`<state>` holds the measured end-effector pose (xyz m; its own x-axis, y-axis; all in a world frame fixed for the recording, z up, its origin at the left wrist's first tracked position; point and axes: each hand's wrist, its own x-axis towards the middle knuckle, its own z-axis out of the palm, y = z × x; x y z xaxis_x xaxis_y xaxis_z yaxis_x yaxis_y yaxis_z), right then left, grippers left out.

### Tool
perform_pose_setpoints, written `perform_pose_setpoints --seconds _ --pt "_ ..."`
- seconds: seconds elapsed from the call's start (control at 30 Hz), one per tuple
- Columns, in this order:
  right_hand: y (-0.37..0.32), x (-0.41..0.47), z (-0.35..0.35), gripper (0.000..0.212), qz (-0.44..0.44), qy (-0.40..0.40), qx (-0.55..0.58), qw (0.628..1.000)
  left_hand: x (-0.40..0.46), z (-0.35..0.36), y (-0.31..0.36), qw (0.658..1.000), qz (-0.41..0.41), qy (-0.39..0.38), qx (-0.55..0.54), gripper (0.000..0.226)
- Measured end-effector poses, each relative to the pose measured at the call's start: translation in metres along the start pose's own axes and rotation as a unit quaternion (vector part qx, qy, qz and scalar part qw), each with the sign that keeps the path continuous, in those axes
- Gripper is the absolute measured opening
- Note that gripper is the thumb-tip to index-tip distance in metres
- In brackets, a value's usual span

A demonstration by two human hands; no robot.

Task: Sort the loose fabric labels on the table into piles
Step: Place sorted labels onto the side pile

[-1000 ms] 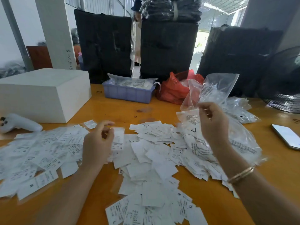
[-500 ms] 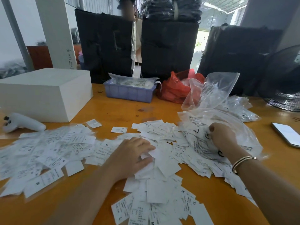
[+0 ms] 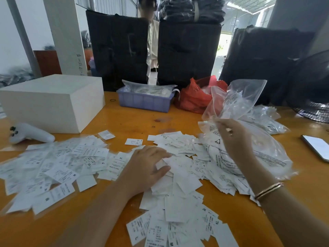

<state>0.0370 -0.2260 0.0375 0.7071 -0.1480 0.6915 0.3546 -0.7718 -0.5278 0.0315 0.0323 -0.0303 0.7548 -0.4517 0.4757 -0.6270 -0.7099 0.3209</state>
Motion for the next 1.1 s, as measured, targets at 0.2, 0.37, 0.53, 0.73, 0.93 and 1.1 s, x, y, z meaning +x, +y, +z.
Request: perform_pose_setpoints --seconds 0.2,0.37,0.53,0.73,0.93,1.1 --pt "-0.050 -0.032 0.046 0.016 -0.006 -0.298 0.100 0.949 0.001 -0.006 0.007 0.993 -0.035 0.046 -0.106 0.067" --pt "-0.058 -0.032 0.064 0.017 0.086 -0.402 0.206 0.888 0.002 -0.009 0.005 0.983 -0.083 0.098 -0.128 0.040" --pt "-0.045 -0.018 0.085 0.022 0.109 -0.240 0.054 0.963 0.002 -0.009 0.001 0.979 -0.087 0.130 -0.131 0.008" --pt "-0.031 -0.022 0.103 0.033 -0.047 -0.310 -0.261 0.913 0.002 -0.007 0.000 0.979 -0.072 0.143 -0.128 0.002" --pt "-0.038 -0.031 0.094 0.022 0.034 -0.171 -0.057 0.983 0.002 -0.007 0.002 0.967 -0.101 0.146 -0.181 0.015" --pt "-0.054 -0.054 0.081 0.025 0.142 -0.151 0.188 0.960 0.002 -0.008 0.004 0.957 -0.125 0.141 -0.220 0.015"
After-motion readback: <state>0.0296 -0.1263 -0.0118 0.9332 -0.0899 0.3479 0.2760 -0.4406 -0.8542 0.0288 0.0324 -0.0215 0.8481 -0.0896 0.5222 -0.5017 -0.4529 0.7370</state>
